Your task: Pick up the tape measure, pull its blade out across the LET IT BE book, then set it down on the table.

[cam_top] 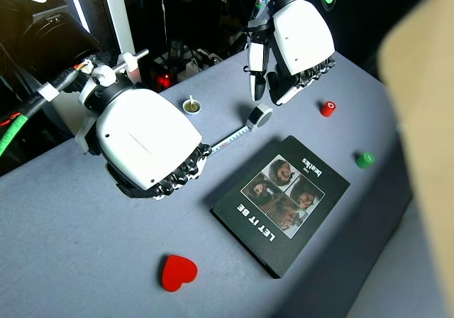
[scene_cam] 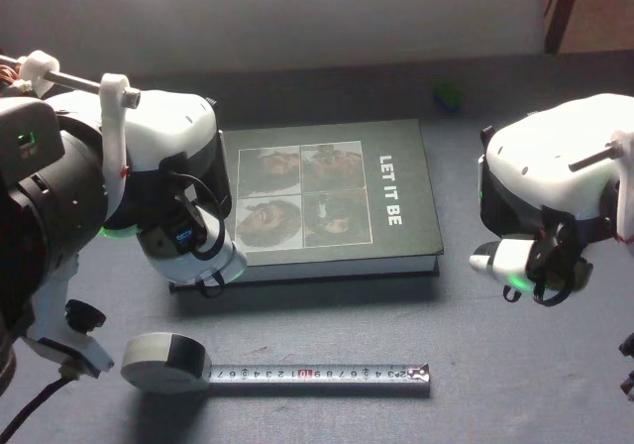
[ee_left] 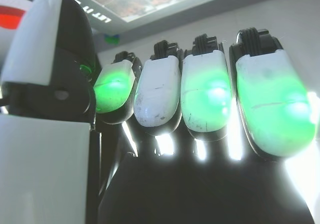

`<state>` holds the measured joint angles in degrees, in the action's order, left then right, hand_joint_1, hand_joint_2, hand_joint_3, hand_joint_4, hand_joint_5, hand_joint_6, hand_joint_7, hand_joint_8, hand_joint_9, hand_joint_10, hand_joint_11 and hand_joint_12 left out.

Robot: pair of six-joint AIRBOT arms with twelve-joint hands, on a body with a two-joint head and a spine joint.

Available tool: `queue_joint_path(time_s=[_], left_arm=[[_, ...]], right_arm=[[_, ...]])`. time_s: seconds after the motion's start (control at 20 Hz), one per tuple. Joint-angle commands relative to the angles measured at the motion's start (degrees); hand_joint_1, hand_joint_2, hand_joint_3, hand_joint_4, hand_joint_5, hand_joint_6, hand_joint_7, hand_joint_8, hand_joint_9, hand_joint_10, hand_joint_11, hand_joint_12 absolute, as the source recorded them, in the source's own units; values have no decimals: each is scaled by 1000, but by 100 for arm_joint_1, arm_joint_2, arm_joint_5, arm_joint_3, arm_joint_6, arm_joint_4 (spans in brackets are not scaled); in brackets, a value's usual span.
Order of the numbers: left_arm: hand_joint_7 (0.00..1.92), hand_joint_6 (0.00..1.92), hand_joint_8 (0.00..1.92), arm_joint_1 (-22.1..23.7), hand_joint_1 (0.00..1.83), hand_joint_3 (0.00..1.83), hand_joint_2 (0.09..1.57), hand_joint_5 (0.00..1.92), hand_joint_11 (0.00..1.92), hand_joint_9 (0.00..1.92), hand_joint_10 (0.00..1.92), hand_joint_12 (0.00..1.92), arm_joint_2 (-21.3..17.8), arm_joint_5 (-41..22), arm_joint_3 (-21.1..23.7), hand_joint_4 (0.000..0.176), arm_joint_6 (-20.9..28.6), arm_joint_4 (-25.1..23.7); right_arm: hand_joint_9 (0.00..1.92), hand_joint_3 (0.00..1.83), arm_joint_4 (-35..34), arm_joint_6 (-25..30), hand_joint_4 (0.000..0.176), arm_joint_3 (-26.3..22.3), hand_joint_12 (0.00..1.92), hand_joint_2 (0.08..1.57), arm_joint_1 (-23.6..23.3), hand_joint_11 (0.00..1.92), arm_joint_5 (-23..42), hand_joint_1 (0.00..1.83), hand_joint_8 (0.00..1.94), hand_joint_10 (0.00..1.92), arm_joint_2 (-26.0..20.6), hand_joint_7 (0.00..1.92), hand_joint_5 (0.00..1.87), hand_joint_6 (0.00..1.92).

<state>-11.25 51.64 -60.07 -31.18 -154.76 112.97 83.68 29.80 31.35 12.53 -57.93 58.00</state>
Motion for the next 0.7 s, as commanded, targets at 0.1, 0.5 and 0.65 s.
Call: queue_joint_path(time_s=[0.1, 0.5, 0.65], left_arm=[[212, 6, 4, 46, 136, 10, 1061, 210, 0, 177, 11, 654, -18, -1, -20, 0, -49, -465], [188, 0, 3, 87, 211, 0, 1012, 199, 0, 179, 6, 699, -240, 965, -449, 0, -262, -464], [235, 5, 9, 105, 544, 0, 961, 219, 0, 218, 9, 781, -443, 1501, -629, 0, -281, -412]], right_arm=[[75, 22, 556, 87, 48, -6, 491, 1121, -20, 0, -115, 0, 1, 8, -24, 99, 70, 4], [92, 5, 581, 85, 46, -6, 429, 1129, 13, 0, -104, 0, 2, 3, -23, 114, 67, 1], [107, 9, 581, 87, 46, -6, 454, 1150, 14, 0, -102, 0, 2, 6, -23, 118, 69, 1]])
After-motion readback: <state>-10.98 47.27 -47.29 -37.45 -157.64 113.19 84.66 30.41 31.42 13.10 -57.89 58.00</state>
